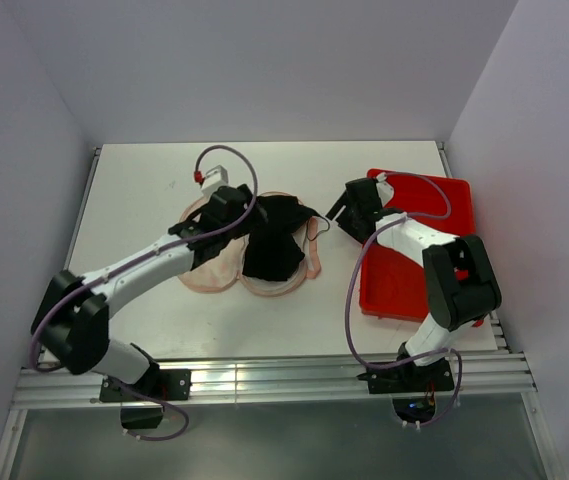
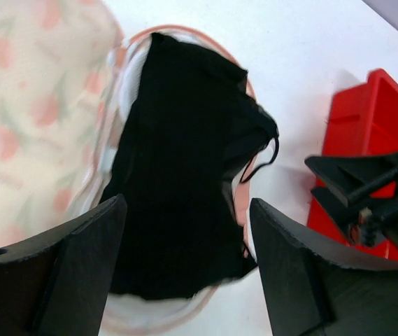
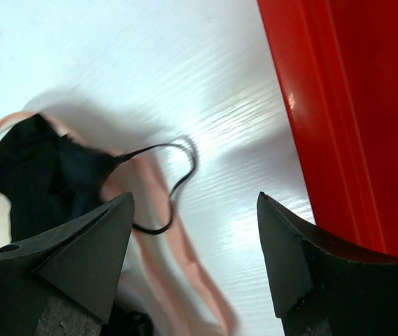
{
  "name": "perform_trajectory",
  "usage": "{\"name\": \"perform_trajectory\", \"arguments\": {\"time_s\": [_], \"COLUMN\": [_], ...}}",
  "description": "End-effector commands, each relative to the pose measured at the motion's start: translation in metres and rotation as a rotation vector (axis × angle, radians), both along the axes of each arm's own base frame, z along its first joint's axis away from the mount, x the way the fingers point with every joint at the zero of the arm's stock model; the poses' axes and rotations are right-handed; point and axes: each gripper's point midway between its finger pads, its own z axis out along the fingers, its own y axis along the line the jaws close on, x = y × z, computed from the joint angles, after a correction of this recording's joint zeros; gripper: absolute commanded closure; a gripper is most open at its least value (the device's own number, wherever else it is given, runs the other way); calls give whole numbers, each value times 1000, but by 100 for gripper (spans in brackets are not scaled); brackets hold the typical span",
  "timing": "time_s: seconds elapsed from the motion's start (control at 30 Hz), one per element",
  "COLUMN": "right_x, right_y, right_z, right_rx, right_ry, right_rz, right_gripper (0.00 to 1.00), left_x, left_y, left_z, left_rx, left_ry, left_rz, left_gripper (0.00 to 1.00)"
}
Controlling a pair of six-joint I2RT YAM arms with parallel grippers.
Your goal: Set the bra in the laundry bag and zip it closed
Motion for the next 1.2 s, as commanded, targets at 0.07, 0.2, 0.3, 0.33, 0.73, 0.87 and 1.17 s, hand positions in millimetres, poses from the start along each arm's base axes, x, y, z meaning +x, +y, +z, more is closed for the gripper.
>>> {"name": "perform_trajectory", "arguments": {"time_s": [0.07,0.2,0.3,0.33,0.73,0.87,1.17], "right_x": [2,11,20,22,24,24,32], "right_y": [-23,-16,-10,-9,2,9,16], "right_z": [12,10,13,15,14,14,12], "right_rx": [-46,-50,-42,-42,-20,-51,-63], "right_ry": [-23,-8,-9,-16,-37,-34,-44], "right_rz": [9,46,74,80,138,170,200], "right_gripper": [22,23,24,24,33,35,38], "left_x": [40,49,53,53,34,35,38], "left_y": [-20,-22,-29,-31,-45,-44,-47], "left_z": [-3,-20,-33,-37,-114,-116,-82], "left_rx": [100,193,247,257,371,370,333], "left_ry": [-32,-25,-7,-2,131,128,79], "left_rz": [-12,3,-7,-12,-61,-49,-50], "left_gripper": [30,42,48,48,49,48,46]}}
